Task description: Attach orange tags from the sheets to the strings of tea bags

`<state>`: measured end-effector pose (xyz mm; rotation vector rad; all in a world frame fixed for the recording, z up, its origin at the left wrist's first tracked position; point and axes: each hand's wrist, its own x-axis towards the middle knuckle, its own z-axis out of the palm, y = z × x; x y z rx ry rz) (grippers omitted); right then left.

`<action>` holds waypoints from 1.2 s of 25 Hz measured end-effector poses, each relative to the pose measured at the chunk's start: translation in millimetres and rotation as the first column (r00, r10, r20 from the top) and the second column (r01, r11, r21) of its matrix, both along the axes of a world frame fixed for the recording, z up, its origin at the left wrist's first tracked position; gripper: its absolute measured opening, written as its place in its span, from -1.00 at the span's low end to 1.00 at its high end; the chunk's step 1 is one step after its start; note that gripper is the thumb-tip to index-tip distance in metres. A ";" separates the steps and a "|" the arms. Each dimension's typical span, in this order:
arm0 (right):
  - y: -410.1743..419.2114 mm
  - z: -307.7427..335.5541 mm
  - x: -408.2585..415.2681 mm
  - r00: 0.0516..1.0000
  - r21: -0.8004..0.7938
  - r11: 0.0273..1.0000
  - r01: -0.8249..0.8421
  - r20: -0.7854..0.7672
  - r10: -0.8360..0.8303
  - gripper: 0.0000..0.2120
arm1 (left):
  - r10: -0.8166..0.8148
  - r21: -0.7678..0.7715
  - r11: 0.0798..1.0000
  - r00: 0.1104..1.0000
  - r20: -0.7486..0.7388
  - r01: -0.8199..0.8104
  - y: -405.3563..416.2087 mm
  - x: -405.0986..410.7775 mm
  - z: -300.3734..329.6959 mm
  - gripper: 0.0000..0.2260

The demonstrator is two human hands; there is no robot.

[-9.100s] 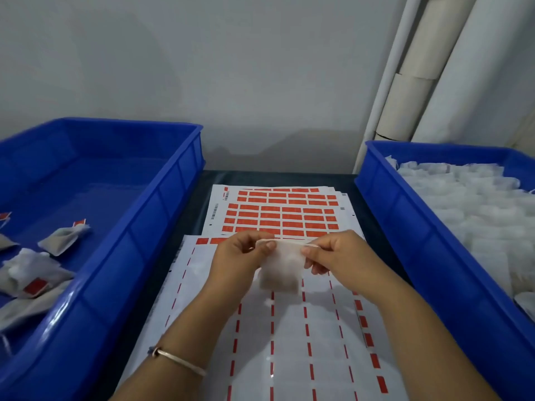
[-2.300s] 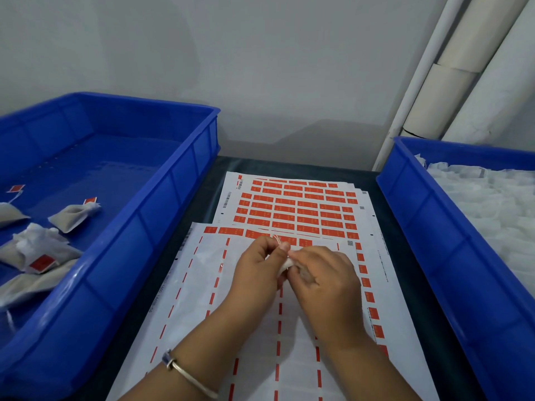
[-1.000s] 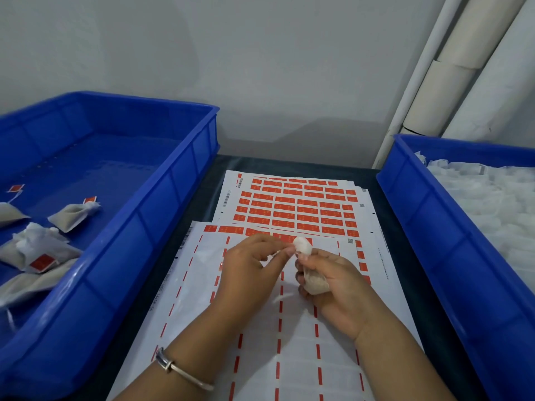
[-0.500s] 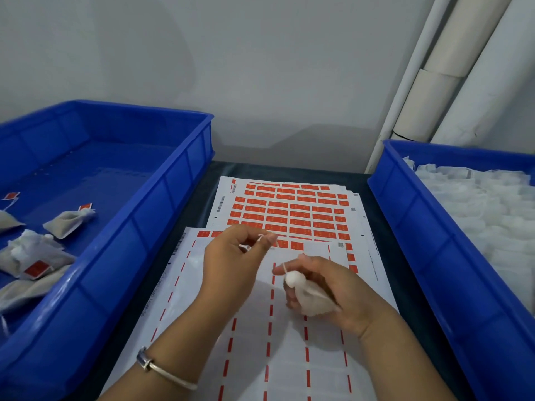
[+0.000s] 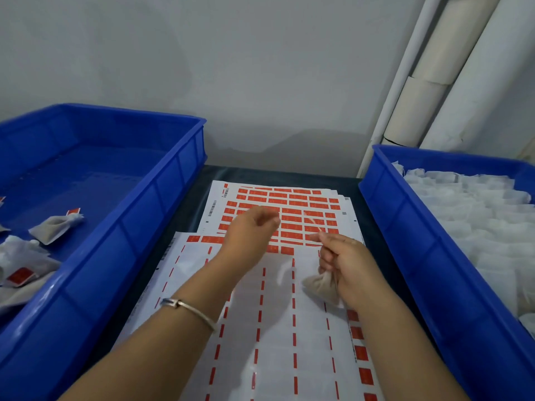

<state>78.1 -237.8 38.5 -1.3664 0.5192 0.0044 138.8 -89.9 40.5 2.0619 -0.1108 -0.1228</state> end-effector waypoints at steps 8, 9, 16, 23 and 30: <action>1.0 -16.7 42.0 0.999 -0.415 0.909 -0.043 -0.044 0.027 -0.83 | -0.181 0.694 0.713 0.982 0.046 0.099 -12.7 15.0 -39.3 -0.66; 0.5 -15.5 46.8 0.996 -0.472 0.877 -0.084 -0.055 0.065 -0.82 | -0.178 0.680 0.727 0.983 0.053 0.095 -12.1 16.5 -38.5 -0.67; -3.2 -9.9 55.1 0.903 -0.666 0.615 -0.422 -0.246 0.353 -0.74 | -0.181 0.504 0.857 0.979 0.095 0.110 -3.1 25.4 -28.0 -0.83; -14.3 -3.3 57.4 0.920 -0.632 0.675 -0.381 -0.189 0.343 -0.57 | -0.228 0.545 0.830 0.817 0.530 -0.122 -8.8 11.2 -21.8 -0.76; -17.6 -3.0 50.1 0.915 -0.563 0.742 -0.363 -0.064 0.399 -0.64 | -0.128 0.361 0.931 0.875 0.467 -0.056 -13.5 -10.9 -44.0 -0.68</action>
